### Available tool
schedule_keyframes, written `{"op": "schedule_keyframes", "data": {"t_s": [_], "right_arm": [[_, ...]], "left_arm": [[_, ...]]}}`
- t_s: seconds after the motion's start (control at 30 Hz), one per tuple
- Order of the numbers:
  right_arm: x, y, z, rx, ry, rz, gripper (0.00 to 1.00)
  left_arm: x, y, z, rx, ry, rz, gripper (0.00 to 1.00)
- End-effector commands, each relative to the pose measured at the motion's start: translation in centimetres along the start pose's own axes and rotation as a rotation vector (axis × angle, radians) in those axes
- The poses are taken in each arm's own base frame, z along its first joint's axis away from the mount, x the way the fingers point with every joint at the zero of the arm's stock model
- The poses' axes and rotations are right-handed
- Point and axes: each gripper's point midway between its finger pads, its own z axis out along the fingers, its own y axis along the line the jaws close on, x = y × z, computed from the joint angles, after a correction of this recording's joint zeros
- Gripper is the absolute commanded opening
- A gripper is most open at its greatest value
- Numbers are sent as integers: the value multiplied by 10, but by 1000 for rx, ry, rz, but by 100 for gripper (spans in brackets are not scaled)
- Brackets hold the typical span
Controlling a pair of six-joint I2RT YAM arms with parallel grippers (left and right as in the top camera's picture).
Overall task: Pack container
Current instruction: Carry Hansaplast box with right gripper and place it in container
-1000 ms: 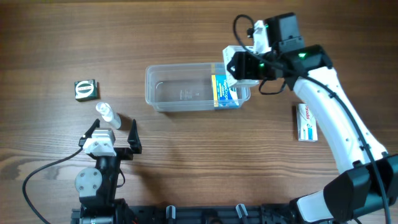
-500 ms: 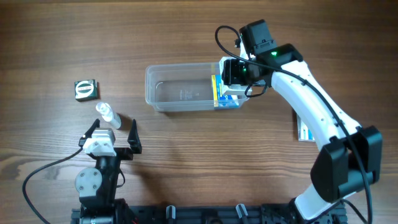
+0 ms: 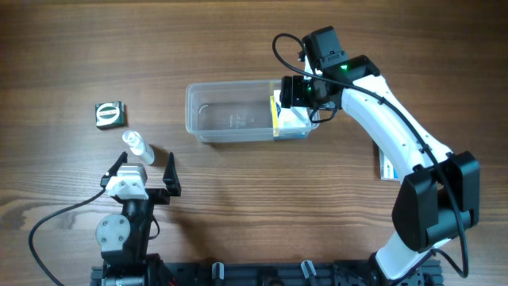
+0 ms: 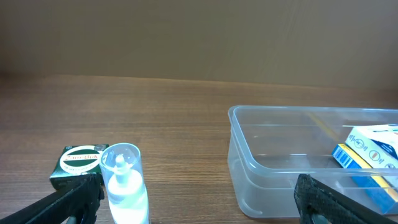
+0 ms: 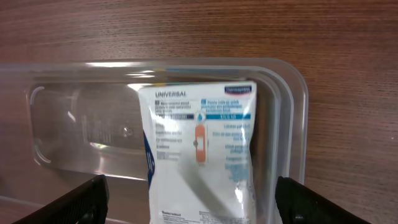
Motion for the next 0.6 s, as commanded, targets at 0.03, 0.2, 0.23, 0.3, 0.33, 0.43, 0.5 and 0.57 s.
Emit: {"op": "schedule_keyframes", "data": {"t_s": [0.03,0.2,0.23,0.3,0.33,0.43,0.5,0.57], "right_arm": [[-2,6,2,-27,-4,-28,86],[-18,17,-40,-62,-97,-39,86],[-21,18,-53,-66,-129,-42,86],[-27,15,-77,-57,-188,-46,86],[-29,9,-91,-39,-221,-39,86],[-30,-17,-132,27,-298,-10,87],[-26,-39,-153,70,-326,30,87],[-19,-64,-170,117,-332,84,87]], "left_arm": [[3,0,0,5,5,17,100],[2,0,0,5,4,17,100],[2,0,0,5,4,17,100],[2,0,0,5,4,17,100],[2,0,0,5,4,17,100],[2,0,0,5,4,17,100],[2,0,0,5,4,17,100],[2,0,0,5,4,17,100]]}}
